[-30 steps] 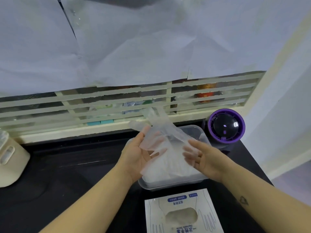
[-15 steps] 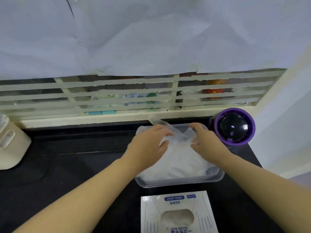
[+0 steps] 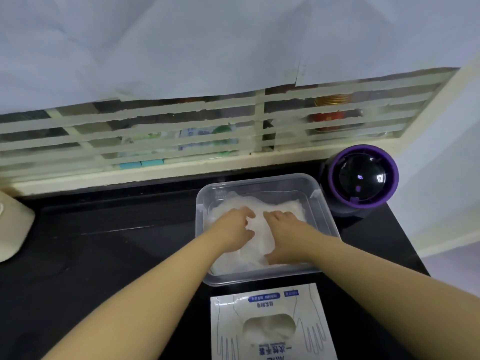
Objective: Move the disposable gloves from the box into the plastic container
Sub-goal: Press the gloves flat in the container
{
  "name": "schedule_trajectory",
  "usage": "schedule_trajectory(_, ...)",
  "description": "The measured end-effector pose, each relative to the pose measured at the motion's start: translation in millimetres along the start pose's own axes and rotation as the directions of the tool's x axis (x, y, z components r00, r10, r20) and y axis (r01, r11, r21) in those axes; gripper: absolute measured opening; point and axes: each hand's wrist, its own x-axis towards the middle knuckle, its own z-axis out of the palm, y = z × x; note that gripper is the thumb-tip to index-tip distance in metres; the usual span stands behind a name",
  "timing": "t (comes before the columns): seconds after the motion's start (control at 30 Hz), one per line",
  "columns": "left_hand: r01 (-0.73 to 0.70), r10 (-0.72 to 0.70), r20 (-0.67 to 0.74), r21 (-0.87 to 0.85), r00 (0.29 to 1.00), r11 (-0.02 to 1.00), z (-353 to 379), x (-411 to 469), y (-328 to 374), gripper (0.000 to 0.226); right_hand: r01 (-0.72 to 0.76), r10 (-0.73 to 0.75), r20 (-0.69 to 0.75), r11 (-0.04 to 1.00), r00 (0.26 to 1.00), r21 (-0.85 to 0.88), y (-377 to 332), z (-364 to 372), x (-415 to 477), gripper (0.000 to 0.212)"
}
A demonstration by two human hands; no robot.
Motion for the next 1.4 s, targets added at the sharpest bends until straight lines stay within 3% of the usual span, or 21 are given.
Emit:
schedule_trajectory(0.13,0.149,-0.146,0.034,-0.261,0.989,0.954,12.6,13.0,-2.5,0.055,-0.063,0.071,0.091,0.994,0.993,-0.092,2.6,14.6,10.5,0.101)
schedule_trajectory(0.3,0.361,-0.356,0.142,-0.638,0.924,0.681,21.3,26.5,-1.5,0.051,-0.123,0.15,0.149,0.976,0.977,-0.181,5.2,28.6,25.1,0.1)
schedule_trajectory(0.4,0.394,-0.382,0.175,-0.67,0.907,0.629,19.9,28.7,0.0,0.047,-0.122,0.157,0.165,0.972,0.974,-0.202,6.2,28.5,27.6,0.097)
schedule_trajectory(0.5,0.377,-0.345,0.177,-0.615,0.922,0.692,9.2,21.1,3.9,0.039,-0.101,0.117,0.112,0.985,0.987,-0.137,5.3,17.2,17.8,0.096)
schedule_trajectory(0.63,0.193,-0.17,0.093,-0.379,0.981,0.905,-12.6,-11.1,8.9,0.048,-0.022,0.014,-0.167,0.999,0.986,-0.046,-0.4,-14.2,-20.2,0.076)
schedule_trajectory(0.7,-0.005,-0.004,-0.039,-0.224,0.999,0.975,-20.3,-35.6,10.0,0.047,0.122,-0.115,-0.352,0.992,0.929,-0.001,-3.5,-24.3,-46.3,0.051)
schedule_trajectory(0.77,-0.196,0.169,-0.164,-0.163,0.972,0.967,-22.7,-59.8,10.3,0.041,0.344,-0.296,-0.447,0.938,0.845,0.03,-10.6,-26.0,-75.9,0.026)
schedule_trajectory(0.83,-0.358,0.332,-0.254,-0.063,0.908,0.932,-19.7,-81.0,5.7,0.036,0.517,-0.468,-0.407,0.856,0.784,0.011,-19.6,-14.1,-98.3,0.016)
schedule_trajectory(0.9,-0.508,0.512,-0.291,0.097,0.808,0.856,-11.6,-101.5,-1.5,0.032,0.603,-0.583,-0.283,0.798,0.761,-0.023,-25.5,15.7,-104.6,0.019)
schedule_trajectory(1.0,-0.645,0.775,-0.212,0.449,0.595,0.618,7.1,-121.9,-19.8,0.028,0.565,-0.583,-0.09,0.808,0.808,-0.166,-23.7,61.2,-95.3,0.028)
schedule_trajectory(1.07,-0.674,0.833,-0.15,0.52,0.533,0.525,26.7,-129.5,-36.0,0.028,0.531,-0.574,-0.1,0.8,0.813,-0.28,-17.6,76.8,-84.9,0.034)
schedule_trajectory(1.13,-0.68,0.816,-0.083,0.508,0.572,0.528,46.8,-134.6,-51.3,0.03,0.491,-0.552,-0.098,0.799,0.828,-0.347,-13.3,86.8,-73.5,0.035)
schedule_trajectory(1.2,-0.609,0.718,-0.025,0.509,0.695,0.607,62.8,-136.3,-59.2,0.044,0.509,-0.581,-0.061,0.755,0.812,-0.413,-16.3,95.7,-60.4,0.045)
schedule_trajectory(1.3,-0.406,0.427,0.075,0.493,0.901,0.77,75.8,-133.6,-65.4,0.088,0.508,-0.577,-0.022,0.735,0.816,-0.45,-17.3,102.5,-52.3,0.076)
schedule_trajectory(1.37,-0.333,0.341,0.082,0.509,0.937,0.793,80.2,-130.1,-68.7,0.1,0.534,-0.615,-0.007,0.691,0.789,-0.487,-19.5,97.8,-54.2,0.052)
schedule_trajectory(1.4,-0.314,0.318,0.082,0.511,0.944,0.8,83.0,-129.2,-69.1,0.102,0.501,-0.572,0.017,0.704,0.82,-0.503,-19.6,96.0,-58.0,0.035)
